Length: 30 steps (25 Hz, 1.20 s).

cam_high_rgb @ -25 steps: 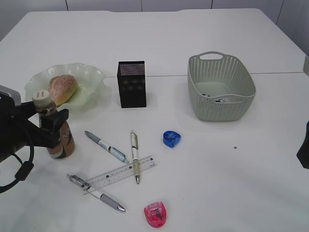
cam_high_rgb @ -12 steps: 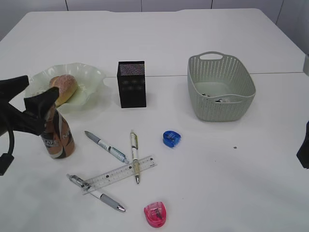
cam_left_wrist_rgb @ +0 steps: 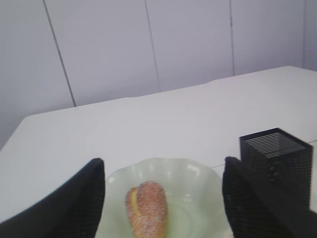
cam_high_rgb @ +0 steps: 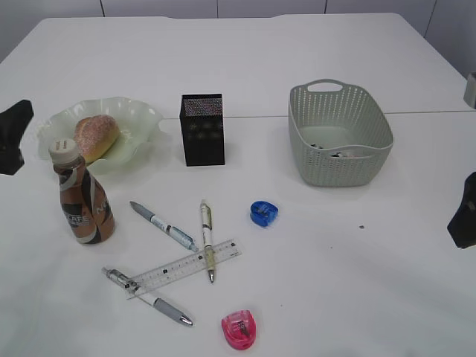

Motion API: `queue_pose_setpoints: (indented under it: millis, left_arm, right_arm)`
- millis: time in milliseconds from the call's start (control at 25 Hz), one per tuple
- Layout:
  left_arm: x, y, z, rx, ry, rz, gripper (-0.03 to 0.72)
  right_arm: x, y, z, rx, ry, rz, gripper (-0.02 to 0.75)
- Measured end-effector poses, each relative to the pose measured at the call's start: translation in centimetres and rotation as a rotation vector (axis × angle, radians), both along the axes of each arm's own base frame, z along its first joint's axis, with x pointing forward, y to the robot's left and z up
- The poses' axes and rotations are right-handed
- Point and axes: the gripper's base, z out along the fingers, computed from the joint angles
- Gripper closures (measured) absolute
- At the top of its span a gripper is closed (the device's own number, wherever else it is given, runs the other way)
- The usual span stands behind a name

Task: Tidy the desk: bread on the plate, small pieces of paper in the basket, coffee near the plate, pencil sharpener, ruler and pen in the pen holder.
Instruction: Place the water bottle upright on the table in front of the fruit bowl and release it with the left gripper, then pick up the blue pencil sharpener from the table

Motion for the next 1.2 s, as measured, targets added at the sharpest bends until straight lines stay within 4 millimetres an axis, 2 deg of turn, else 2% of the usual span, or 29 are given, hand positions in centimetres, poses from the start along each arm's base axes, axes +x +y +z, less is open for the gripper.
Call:
queue_pose_setpoints:
  millis: [280, 560, 720, 920, 1080, 1200]
  left_arm:
    - [0.1, 4.0, -0.7, -0.066, 0.085, 0.159, 0.173]
    - [-0.7, 4.0, -2.1, -0.026, 0.319, 0.15, 0.175]
    - [-1.8, 4.2, -0.9, -0.018, 0.379, 0.176, 0.175]
    - [-4.1, 4.4, -0.9, 0.0, 0.599, 0.221, 0.175]
    - [-5.8, 4.6, -1.0, -0.086, 0.77, 0.284, 0.176]
    - [-6.1, 4.6, 0.0, -0.138, 0.895, 0.315, 0.182]
  right_arm:
    - [0.0, 0.0, 0.0, 0.006, -0.002, -0.001, 0.161]
    - [0.0, 0.6, 0.1, 0.073, 0.007, -0.016, 0.16]
    - [-0.1, 0.7, 0.1, 0.085, 0.009, -0.018, 0.161]
    - [-0.1, 0.9, 0.1, 0.108, 0.014, -0.023, 0.161]
    - [-0.1, 1.1, 0.1, 0.133, 0.02, -0.028, 0.16]
    - [-0.2, 1.2, 0.1, 0.149, 0.023, -0.031, 0.16]
